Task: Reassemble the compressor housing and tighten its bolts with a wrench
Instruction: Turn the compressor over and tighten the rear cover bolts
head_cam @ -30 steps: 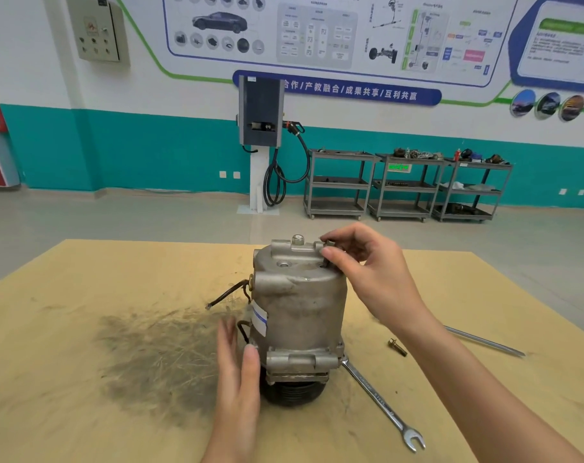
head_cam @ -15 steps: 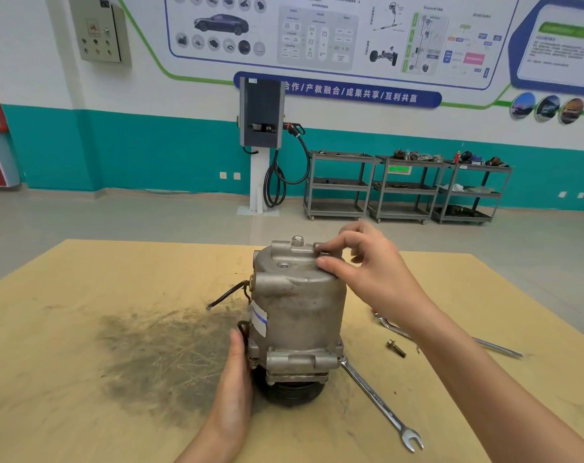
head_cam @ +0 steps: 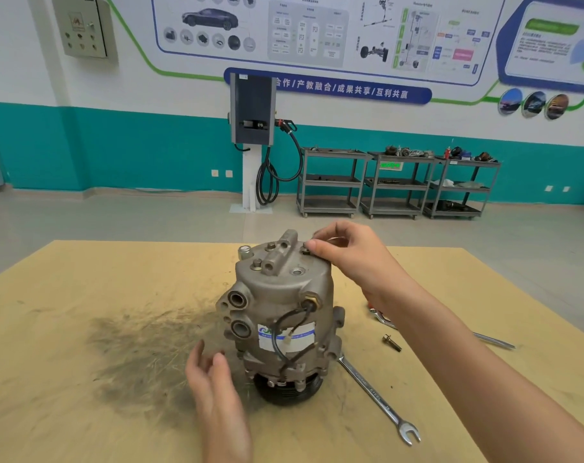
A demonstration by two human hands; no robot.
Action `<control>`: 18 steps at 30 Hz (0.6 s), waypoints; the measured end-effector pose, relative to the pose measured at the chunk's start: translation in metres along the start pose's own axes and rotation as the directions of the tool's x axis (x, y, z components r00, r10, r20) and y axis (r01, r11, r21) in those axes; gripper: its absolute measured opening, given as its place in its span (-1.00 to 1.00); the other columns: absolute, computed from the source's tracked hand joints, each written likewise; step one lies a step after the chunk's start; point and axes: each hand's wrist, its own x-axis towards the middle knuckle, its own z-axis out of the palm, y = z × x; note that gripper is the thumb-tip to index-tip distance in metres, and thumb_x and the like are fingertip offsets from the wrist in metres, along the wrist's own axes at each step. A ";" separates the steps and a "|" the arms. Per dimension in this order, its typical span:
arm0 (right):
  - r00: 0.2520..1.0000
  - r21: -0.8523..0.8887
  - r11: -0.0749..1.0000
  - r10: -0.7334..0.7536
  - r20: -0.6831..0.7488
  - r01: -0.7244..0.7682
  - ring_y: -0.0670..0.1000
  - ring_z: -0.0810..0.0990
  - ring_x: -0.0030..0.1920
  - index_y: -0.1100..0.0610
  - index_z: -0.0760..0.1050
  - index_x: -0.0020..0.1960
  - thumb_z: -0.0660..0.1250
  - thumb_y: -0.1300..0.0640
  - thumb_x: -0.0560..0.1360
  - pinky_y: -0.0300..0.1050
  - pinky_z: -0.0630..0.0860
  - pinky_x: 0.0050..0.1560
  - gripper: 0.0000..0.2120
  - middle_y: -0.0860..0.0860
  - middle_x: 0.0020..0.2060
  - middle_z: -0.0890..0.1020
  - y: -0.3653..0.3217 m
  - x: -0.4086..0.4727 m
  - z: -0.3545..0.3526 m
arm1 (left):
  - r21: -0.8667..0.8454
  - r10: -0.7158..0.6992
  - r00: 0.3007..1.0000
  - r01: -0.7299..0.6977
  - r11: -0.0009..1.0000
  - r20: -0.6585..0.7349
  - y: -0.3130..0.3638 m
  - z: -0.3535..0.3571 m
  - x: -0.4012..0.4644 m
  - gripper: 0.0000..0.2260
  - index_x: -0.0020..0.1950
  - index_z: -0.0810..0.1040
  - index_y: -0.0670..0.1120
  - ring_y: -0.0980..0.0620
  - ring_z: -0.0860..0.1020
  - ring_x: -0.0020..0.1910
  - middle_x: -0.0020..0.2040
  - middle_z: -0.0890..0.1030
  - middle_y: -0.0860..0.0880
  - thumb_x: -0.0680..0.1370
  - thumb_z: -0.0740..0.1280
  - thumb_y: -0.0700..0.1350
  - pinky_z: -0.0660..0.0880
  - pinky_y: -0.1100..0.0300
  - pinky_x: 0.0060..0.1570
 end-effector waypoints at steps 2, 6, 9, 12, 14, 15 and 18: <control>1.000 0.006 1.000 -0.023 0.018 0.023 0.01 0.60 0.06 0.00 0.61 -0.08 0.43 0.12 0.49 -0.04 0.54 0.06 -0.96 0.01 -0.05 0.67 0.001 0.000 0.001 | -0.011 -0.052 0.997 0.051 0.999 -0.048 0.001 0.002 0.008 -0.64 0.53 0.26 -0.16 -0.08 0.39 0.43 0.38 0.42 -0.18 0.72 0.06 -0.22 0.25 -0.08 0.50; 0.997 0.028 0.998 -0.063 0.053 0.062 -0.11 0.63 0.00 -0.04 0.64 -0.08 0.39 0.19 0.52 -0.18 0.55 0.08 -0.86 -0.08 -0.11 0.69 0.002 -0.001 0.005 | -0.152 -0.170 0.982 0.180 0.972 0.078 0.006 0.005 0.010 -0.67 0.48 0.35 -0.01 0.16 0.49 0.28 0.31 0.52 0.06 0.74 0.00 -0.06 0.27 0.15 0.37; 0.998 0.011 0.999 -0.036 0.049 0.035 -0.05 0.62 -0.09 0.06 0.61 -0.11 0.43 0.19 0.49 -0.12 0.58 0.01 -0.95 -0.01 -0.17 0.67 -0.002 0.003 0.008 | -0.219 -0.251 0.933 0.309 0.925 0.259 0.000 0.008 0.012 -0.66 0.26 0.51 0.08 0.35 0.58 0.02 0.03 0.68 0.26 0.72 -0.02 0.07 0.31 0.21 0.26; 0.999 -0.024 1.000 -0.014 0.046 0.015 0.01 0.63 -0.06 0.12 0.57 -0.10 0.47 0.15 0.46 0.04 0.59 0.08 -0.91 0.05 -0.13 0.66 -0.005 0.006 0.010 | -0.225 -0.275 0.891 0.369 0.902 0.360 -0.008 0.009 0.012 -0.63 0.15 0.56 0.05 0.32 0.64 0.01 0.03 0.72 0.21 0.71 -0.03 0.09 0.38 0.21 0.20; 0.997 -0.032 0.999 -0.016 0.071 0.018 0.01 0.63 0.00 0.06 0.58 -0.06 0.43 0.13 0.49 0.06 0.57 0.14 -0.94 0.03 -0.09 0.67 -0.004 0.006 0.009 | -0.221 -0.289 0.877 0.392 0.893 0.385 -0.008 0.009 0.012 -0.63 0.14 0.56 0.06 0.27 0.61 0.07 0.02 0.72 0.21 0.71 -0.03 0.09 0.37 0.19 0.23; 0.996 -0.021 1.000 -0.021 0.086 0.022 0.00 0.63 0.02 0.03 0.59 -0.04 0.40 0.14 0.52 0.05 0.56 0.17 -0.97 0.01 -0.07 0.67 -0.003 0.005 0.008 | -0.226 -0.297 0.869 0.405 0.886 0.395 -0.007 0.009 0.012 -0.62 0.13 0.57 0.05 0.25 0.59 0.10 0.02 0.72 0.21 0.71 -0.03 0.09 0.35 0.17 0.25; 0.996 0.006 1.000 -0.030 0.085 0.030 0.01 0.63 0.03 0.01 0.61 -0.07 0.34 0.20 0.55 0.06 0.55 0.19 -0.88 0.02 -0.09 0.68 0.000 0.003 0.006 | -0.210 -0.306 0.861 0.414 0.886 0.405 -0.009 0.008 0.013 -0.62 0.12 0.57 0.04 0.27 0.61 0.06 -0.01 0.72 0.21 0.71 -0.03 0.08 0.36 0.19 0.25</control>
